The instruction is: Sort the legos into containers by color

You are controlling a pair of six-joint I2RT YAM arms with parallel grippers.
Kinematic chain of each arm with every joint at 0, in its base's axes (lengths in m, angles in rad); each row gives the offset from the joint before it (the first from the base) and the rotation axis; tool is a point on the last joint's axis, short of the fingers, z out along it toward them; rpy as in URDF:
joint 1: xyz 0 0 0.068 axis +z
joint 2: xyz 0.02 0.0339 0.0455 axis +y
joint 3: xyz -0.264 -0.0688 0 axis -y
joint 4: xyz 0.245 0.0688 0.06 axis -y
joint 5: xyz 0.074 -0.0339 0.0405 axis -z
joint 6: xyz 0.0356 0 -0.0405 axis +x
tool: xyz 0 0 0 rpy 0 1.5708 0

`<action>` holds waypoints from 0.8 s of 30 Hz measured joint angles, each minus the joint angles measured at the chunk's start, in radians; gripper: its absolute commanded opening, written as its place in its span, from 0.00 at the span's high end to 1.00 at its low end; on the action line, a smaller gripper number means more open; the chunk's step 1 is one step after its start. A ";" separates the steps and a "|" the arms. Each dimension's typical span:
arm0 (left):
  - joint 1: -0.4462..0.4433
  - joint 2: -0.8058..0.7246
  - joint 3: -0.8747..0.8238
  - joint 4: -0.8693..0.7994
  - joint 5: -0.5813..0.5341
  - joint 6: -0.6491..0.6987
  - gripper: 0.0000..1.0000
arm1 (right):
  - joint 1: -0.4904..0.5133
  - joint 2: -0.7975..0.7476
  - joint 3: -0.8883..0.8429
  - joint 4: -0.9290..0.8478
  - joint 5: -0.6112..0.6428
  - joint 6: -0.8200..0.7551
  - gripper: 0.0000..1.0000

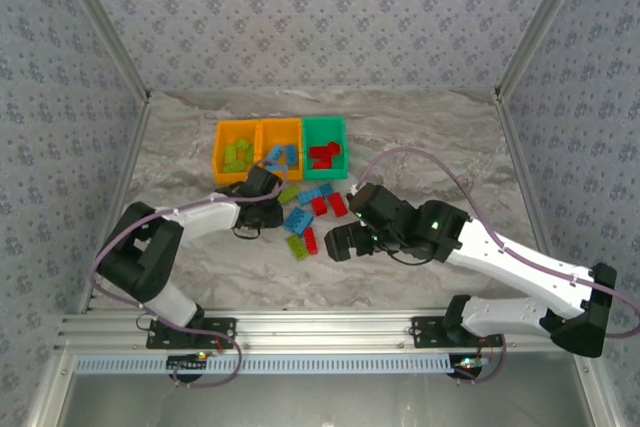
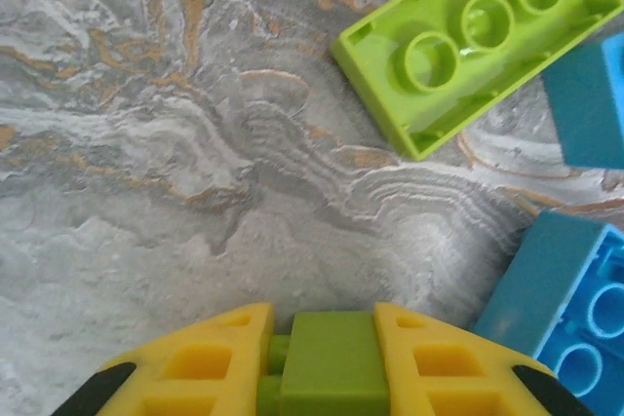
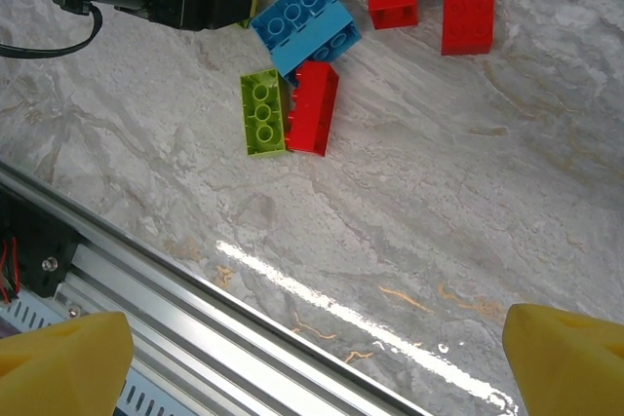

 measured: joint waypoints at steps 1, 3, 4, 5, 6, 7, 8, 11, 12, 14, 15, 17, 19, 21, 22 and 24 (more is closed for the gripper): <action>0.000 -0.013 -0.005 -0.013 -0.008 0.000 0.87 | 0.000 0.003 0.001 0.009 -0.011 0.000 0.00; 0.000 -0.055 -0.009 -0.045 -0.027 0.000 0.88 | 0.000 0.005 0.001 0.037 -0.034 0.000 0.00; 0.002 -0.091 -0.009 -0.060 -0.042 0.001 0.88 | 0.003 0.005 0.001 0.052 -0.040 0.000 0.00; 0.004 -0.129 -0.009 -0.070 -0.058 0.002 0.89 | 0.005 0.003 0.001 0.065 -0.043 0.000 0.00; 0.009 -0.172 -0.006 -0.080 -0.074 0.005 0.90 | 0.006 0.000 0.001 0.079 -0.043 0.000 0.00; 0.021 -0.219 -0.001 -0.088 -0.095 0.011 0.90 | 0.007 -0.007 0.000 0.092 -0.040 0.000 0.00; 0.035 -0.252 0.008 -0.091 -0.115 0.019 0.90 | 0.008 -0.016 0.000 0.098 -0.034 0.002 0.00; 0.119 -0.302 0.077 -0.084 -0.173 0.048 0.91 | 0.008 -0.068 -0.001 0.113 -0.004 0.015 0.00; 0.156 -0.294 0.112 -0.078 -0.188 0.059 0.91 | 0.006 -0.090 -0.004 0.117 0.004 0.020 0.00; 0.219 -0.249 0.183 -0.064 -0.205 0.074 0.90 | 0.005 -0.125 -0.012 0.122 0.018 0.031 0.00; 0.247 -0.212 0.222 -0.058 -0.206 0.080 0.89 | 0.005 -0.139 -0.017 0.123 0.021 0.038 0.00; 0.294 -0.109 0.315 -0.038 -0.200 0.088 0.86 | 0.005 -0.157 -0.028 0.124 0.025 0.052 0.00; 0.320 -0.013 0.387 -0.025 -0.184 0.095 0.80 | 0.005 -0.166 -0.040 0.123 0.027 0.065 0.00; 0.334 0.071 0.451 -0.026 -0.172 0.103 0.70 | 0.005 -0.176 -0.052 0.119 0.032 0.079 0.00; 0.338 0.111 0.481 -0.028 -0.165 0.108 0.65 | 0.006 -0.182 -0.057 0.116 0.037 0.084 0.00; 0.346 0.160 0.529 -0.037 -0.154 0.115 0.62 | 0.009 -0.202 -0.070 0.109 0.047 0.098 0.00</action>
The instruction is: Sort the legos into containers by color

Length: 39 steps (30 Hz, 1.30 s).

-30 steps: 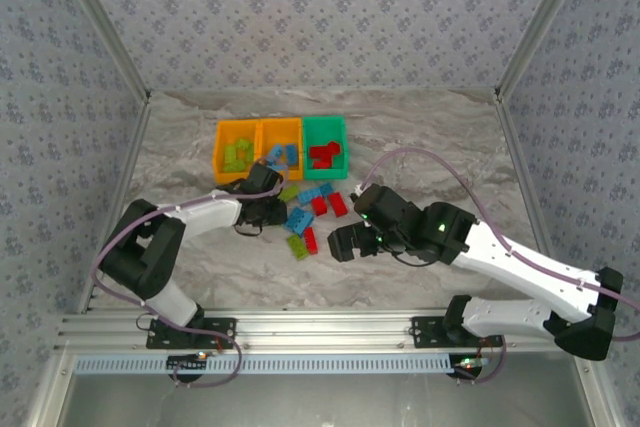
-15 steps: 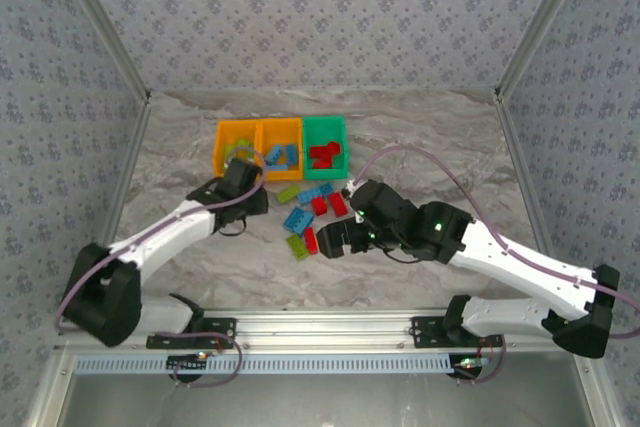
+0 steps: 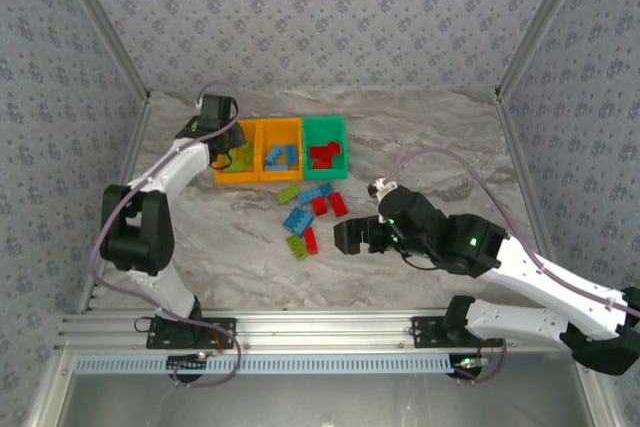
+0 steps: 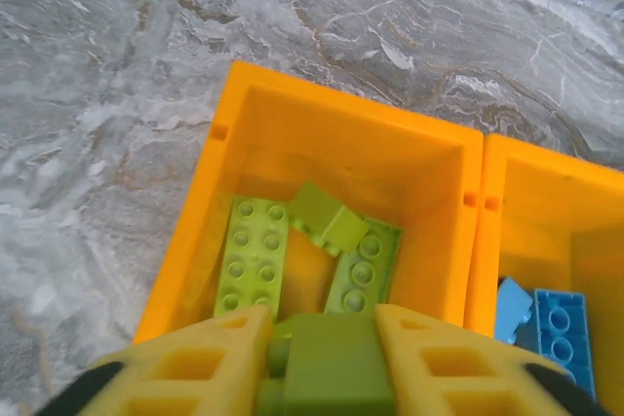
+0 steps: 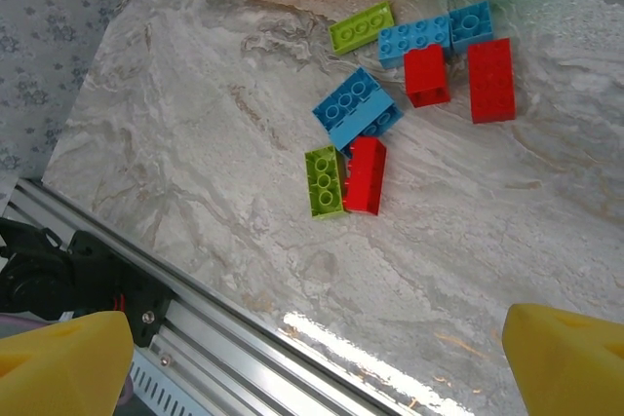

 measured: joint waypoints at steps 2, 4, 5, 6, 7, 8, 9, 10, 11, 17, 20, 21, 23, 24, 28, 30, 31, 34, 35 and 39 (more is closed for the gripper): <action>0.004 0.016 0.026 -0.007 0.015 0.006 0.61 | 0.002 -0.027 -0.018 -0.008 0.009 0.015 0.00; 0.006 0.003 0.026 -0.008 0.028 0.006 0.59 | 0.003 -0.051 -0.035 -0.011 0.023 0.026 0.00; 0.006 -0.010 0.021 -0.006 0.038 0.006 0.60 | 0.003 -0.060 -0.045 -0.011 0.027 0.030 0.00; 0.006 -0.030 0.010 -0.006 0.048 0.006 0.60 | 0.003 -0.064 -0.051 -0.011 0.032 0.033 0.00; 0.004 -0.062 -0.013 -0.008 0.061 0.006 0.60 | 0.003 -0.064 -0.057 -0.011 0.035 0.035 0.00; 0.001 -0.106 -0.042 -0.012 0.071 0.006 0.60 | 0.002 -0.061 -0.063 -0.011 0.040 0.036 0.00; -0.005 -0.150 -0.071 -0.015 0.085 0.006 0.61 | -0.002 -0.055 -0.065 -0.011 0.042 0.036 0.00; -0.014 -0.214 -0.109 -0.024 0.095 0.007 0.61 | -0.007 -0.042 -0.066 -0.009 0.046 0.035 0.00; -0.034 -0.286 -0.146 -0.035 0.106 0.010 0.61 | -0.015 -0.026 -0.067 -0.006 0.051 0.032 0.00; -0.290 -0.673 -0.233 -0.120 0.181 0.151 0.60 | -0.133 0.155 -0.066 0.024 0.067 -0.047 0.00; -0.415 -0.811 -0.252 -0.192 0.248 0.303 0.54 | -0.205 0.301 -0.061 0.052 0.056 -0.122 0.00; -0.441 -0.843 -0.262 -0.214 0.271 0.353 0.49 | -0.225 0.350 -0.057 0.066 0.048 -0.148 0.00; -0.484 -0.918 -0.310 -0.263 0.331 0.462 0.43 | -0.263 0.457 -0.039 0.089 0.035 -0.201 0.02; -0.492 -0.948 -0.343 -0.278 0.351 0.508 0.43 | -0.278 0.509 -0.023 0.097 0.029 -0.225 0.04; -0.495 -1.073 -0.519 -0.295 0.406 0.644 0.35 | -0.319 0.703 0.065 0.138 0.010 -0.304 0.16; -0.495 -1.096 -0.568 -0.294 0.429 0.679 0.28 | -0.328 0.774 0.096 0.166 -0.001 -0.330 0.22; -0.495 -1.098 -0.579 -0.293 0.439 0.694 0.21 | -0.333 0.808 0.113 0.177 -0.007 -0.341 0.23; -0.495 -1.094 -0.586 -0.277 0.460 0.725 0.04 | -0.347 0.875 0.134 0.238 -0.048 -0.371 0.32; -0.494 -1.090 -0.587 -0.273 0.462 0.730 0.02 | -0.353 0.890 0.134 0.254 -0.062 -0.378 0.36; -0.494 -1.075 -0.593 -0.269 0.464 0.747 0.01 | -0.377 0.938 0.136 0.299 -0.093 -0.400 0.53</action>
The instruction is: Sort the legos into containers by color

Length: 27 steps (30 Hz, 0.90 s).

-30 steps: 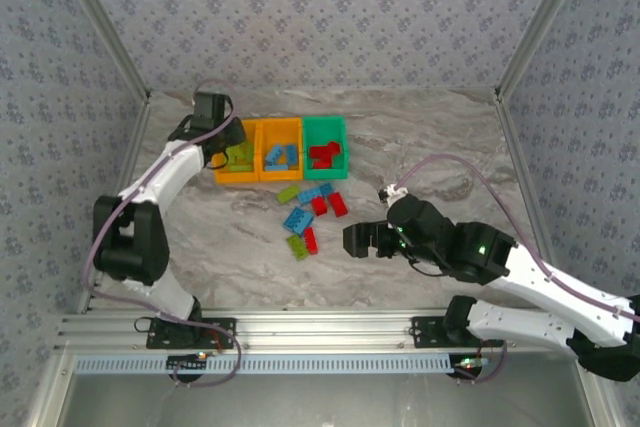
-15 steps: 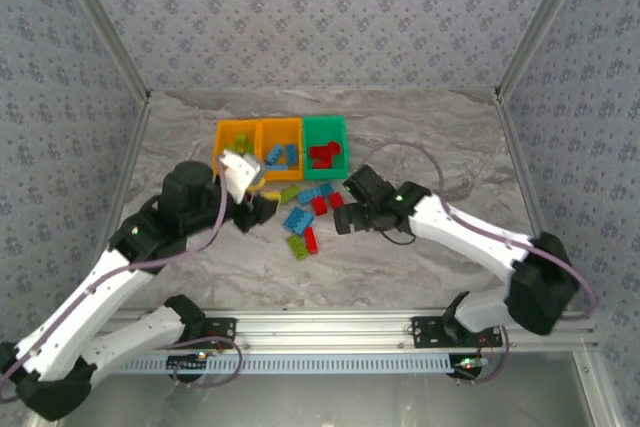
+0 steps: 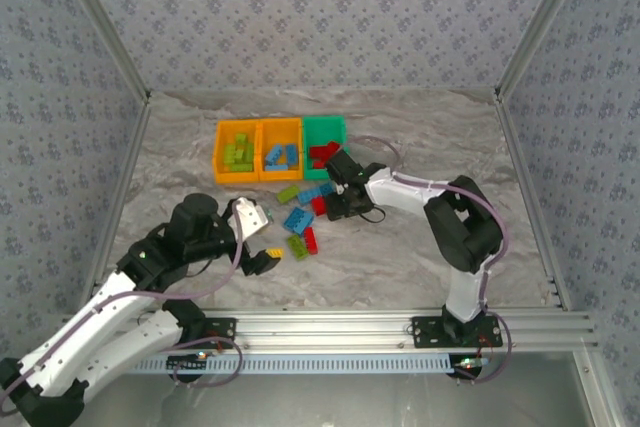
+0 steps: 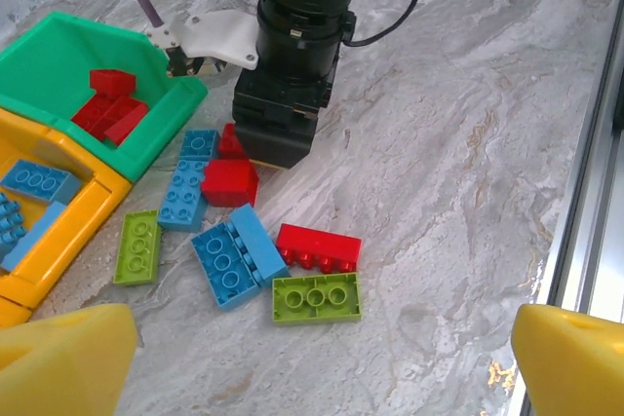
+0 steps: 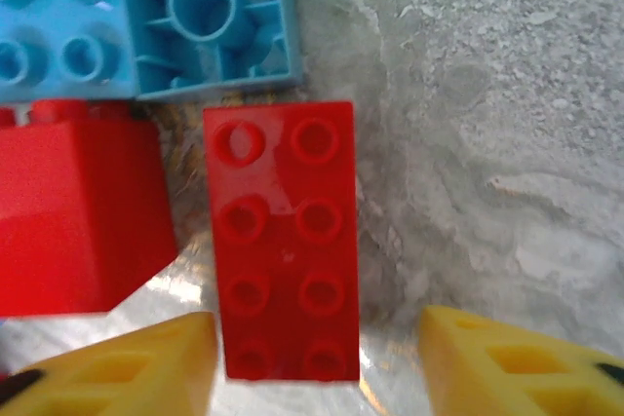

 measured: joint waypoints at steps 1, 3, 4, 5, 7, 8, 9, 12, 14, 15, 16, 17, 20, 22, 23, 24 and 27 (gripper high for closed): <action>0.000 0.001 -0.006 0.001 0.000 0.004 0.01 | -0.005 0.008 0.000 0.008 -0.007 -0.002 0.57; 0.000 0.002 -0.017 0.002 0.001 0.008 0.01 | -0.012 0.011 0.000 0.016 -0.019 -0.004 0.61; 0.000 0.002 -0.021 0.002 0.002 0.012 0.01 | -0.014 0.011 0.000 0.021 -0.023 -0.005 0.64; 0.000 0.002 -0.022 0.002 0.004 0.015 0.01 | -0.014 0.011 -0.002 0.027 -0.024 -0.004 0.66; 0.000 0.001 -0.022 0.005 0.008 0.019 0.01 | -0.013 -0.002 -0.015 0.037 -0.023 -0.002 0.67; 0.000 0.000 -0.022 0.008 0.010 0.022 0.01 | -0.013 -0.013 -0.029 0.038 -0.021 -0.002 0.68; 0.000 0.000 -0.022 0.010 0.012 0.022 0.01 | -0.010 -0.030 -0.049 0.037 -0.016 0.003 0.68; 0.000 -0.006 -0.024 0.019 0.026 0.029 0.01 | 0.006 -0.136 -0.129 0.016 0.017 0.027 0.70; 0.002 -0.024 -0.036 0.035 0.044 0.041 0.01 | 0.032 -0.252 -0.168 -0.012 0.056 0.050 0.69; 0.006 -0.036 -0.047 0.045 0.055 0.049 0.01 | 0.046 -0.306 -0.176 -0.023 0.072 0.057 0.69; 0.010 -0.050 -0.059 0.055 0.070 0.057 0.01 | 0.063 -0.371 -0.180 -0.028 0.091 0.066 0.69; 0.017 -0.065 -0.074 0.069 0.087 0.065 0.01 | 0.077 -0.427 -0.179 -0.026 0.105 0.071 0.68; 0.040 -0.097 -0.108 0.103 0.126 0.074 0.01 | 0.091 -0.538 -0.163 -0.002 0.127 0.076 0.68; 0.052 -0.106 -0.109 0.119 0.139 0.074 0.01 | 0.071 -0.523 -0.119 0.002 0.136 0.072 0.68; 0.055 -0.107 -0.109 0.131 0.142 0.074 0.01 | 0.055 -0.488 -0.082 0.006 0.138 0.067 0.69; 0.059 -0.107 -0.109 0.139 0.142 0.074 0.01 | 0.035 -0.431 -0.026 -0.002 0.140 0.060 0.69; 0.060 -0.106 -0.109 0.147 0.142 0.071 0.01 | -0.019 -0.229 0.165 -0.006 0.138 0.037 0.69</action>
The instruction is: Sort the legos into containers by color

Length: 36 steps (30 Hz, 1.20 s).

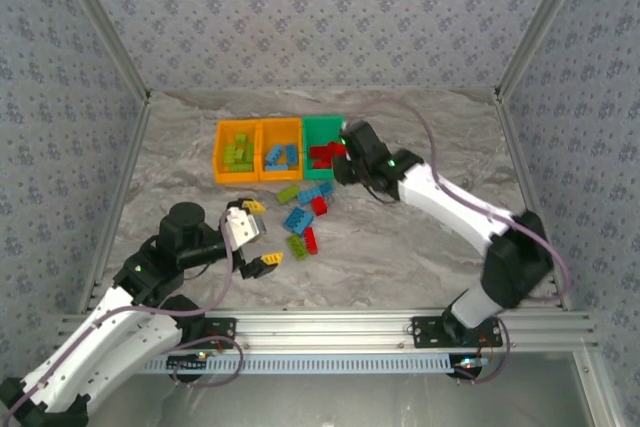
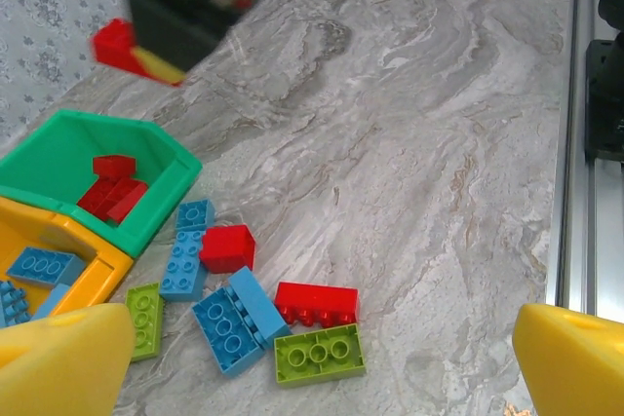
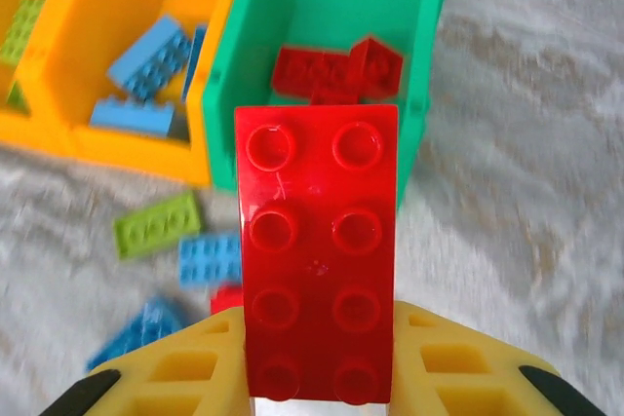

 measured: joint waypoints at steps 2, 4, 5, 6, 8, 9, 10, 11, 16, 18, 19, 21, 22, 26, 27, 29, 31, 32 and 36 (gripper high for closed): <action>0.000 0.001 0.000 0.000 -0.001 0.000 0.01 | -0.031 0.127 0.125 -0.011 -0.014 -0.010 0.67; 0.000 0.002 0.000 0.000 -0.004 0.001 0.01 | -0.063 0.249 0.247 -0.027 -0.045 -0.011 0.65; 0.000 0.002 0.000 0.000 -0.006 0.004 0.01 | -0.079 0.316 0.316 -0.042 -0.062 -0.013 0.64; 0.000 0.002 -0.002 0.000 -0.009 0.005 0.01 | -0.090 0.368 0.371 -0.054 -0.076 -0.014 0.60; 0.000 0.002 -0.007 0.000 -0.016 0.014 0.01 | -0.109 0.451 0.462 -0.090 -0.094 -0.021 0.55; 0.000 0.003 -0.011 0.000 -0.019 0.016 0.01 | -0.115 0.482 0.498 -0.111 -0.103 -0.025 0.53; 0.000 0.003 -0.014 -0.001 -0.020 0.019 0.01 | -0.118 0.500 0.523 -0.132 -0.108 -0.029 0.52; 0.000 0.004 -0.017 -0.001 -0.021 0.021 0.01 | -0.119 0.512 0.546 -0.154 -0.114 -0.030 0.52; 0.000 0.023 -0.018 0.007 -0.051 0.006 0.01 | -0.108 0.452 0.524 -0.194 -0.130 -0.037 0.50; 0.000 0.034 -0.018 0.024 -0.074 -0.035 0.01 | -0.103 0.366 0.461 -0.203 -0.135 -0.039 0.51; 0.000 0.040 -0.018 0.032 -0.086 -0.060 0.01 | -0.101 0.322 0.430 -0.203 -0.138 -0.040 0.51; 0.000 0.063 -0.013 0.041 -0.131 -0.135 0.01 | -0.095 0.185 0.346 -0.204 -0.139 -0.040 0.49; 0.000 0.079 -0.006 0.037 -0.156 -0.183 0.01 | -0.090 0.116 0.303 -0.201 -0.137 -0.039 0.46; -0.003 0.174 0.076 -0.011 -0.323 -0.523 0.11 | -0.033 -0.253 0.090 -0.190 -0.141 -0.020 0.31; -0.003 0.195 0.087 -0.023 -0.359 -0.624 0.14 | -0.010 -0.348 0.039 -0.191 -0.144 -0.009 0.28; -0.015 0.220 0.091 -0.043 -0.404 -0.798 0.17 | 0.042 -0.512 -0.058 -0.197 -0.151 0.018 0.24; -0.052 0.250 0.090 -0.059 -0.439 -0.958 0.19 | 0.083 -0.640 -0.154 -0.211 -0.151 0.055 0.23; -0.081 0.270 0.090 -0.062 -0.457 -1.038 0.20 | 0.099 -0.692 -0.198 -0.229 -0.150 0.075 0.23; -0.200 0.364 0.085 -0.055 -0.540 -1.326 0.21 | 0.142 -0.800 -0.332 -0.307 -0.147 0.168 0.15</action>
